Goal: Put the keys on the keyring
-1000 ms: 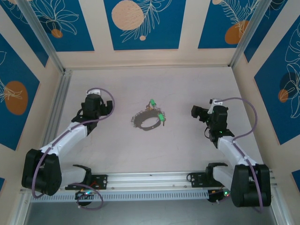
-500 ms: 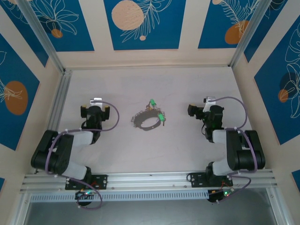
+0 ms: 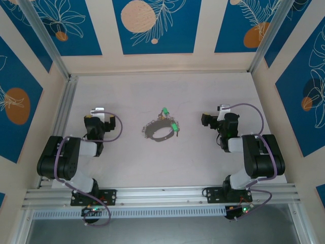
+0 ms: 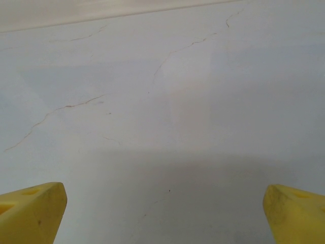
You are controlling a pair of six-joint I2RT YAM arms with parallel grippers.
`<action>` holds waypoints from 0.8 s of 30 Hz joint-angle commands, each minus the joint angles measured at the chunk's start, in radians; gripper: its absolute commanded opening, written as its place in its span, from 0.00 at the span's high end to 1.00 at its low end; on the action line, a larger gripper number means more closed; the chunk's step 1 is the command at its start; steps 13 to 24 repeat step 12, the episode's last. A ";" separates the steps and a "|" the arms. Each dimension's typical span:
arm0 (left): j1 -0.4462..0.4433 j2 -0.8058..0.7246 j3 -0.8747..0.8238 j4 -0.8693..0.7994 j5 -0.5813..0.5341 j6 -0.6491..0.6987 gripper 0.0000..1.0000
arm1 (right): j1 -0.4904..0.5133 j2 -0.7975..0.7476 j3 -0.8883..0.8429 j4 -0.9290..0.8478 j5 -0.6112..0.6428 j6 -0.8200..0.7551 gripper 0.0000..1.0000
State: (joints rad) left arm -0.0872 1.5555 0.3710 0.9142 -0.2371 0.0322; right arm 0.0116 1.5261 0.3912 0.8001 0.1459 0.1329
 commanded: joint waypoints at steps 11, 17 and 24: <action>-0.001 0.008 -0.011 0.051 0.023 -0.014 0.00 | -0.008 -0.003 0.017 0.020 -0.007 -0.018 0.01; -0.001 0.007 -0.010 0.050 0.022 -0.013 0.00 | -0.005 -0.004 0.014 0.027 -0.003 -0.021 0.01; -0.001 0.007 -0.010 0.050 0.022 -0.013 0.00 | -0.005 -0.004 0.014 0.027 -0.003 -0.021 0.01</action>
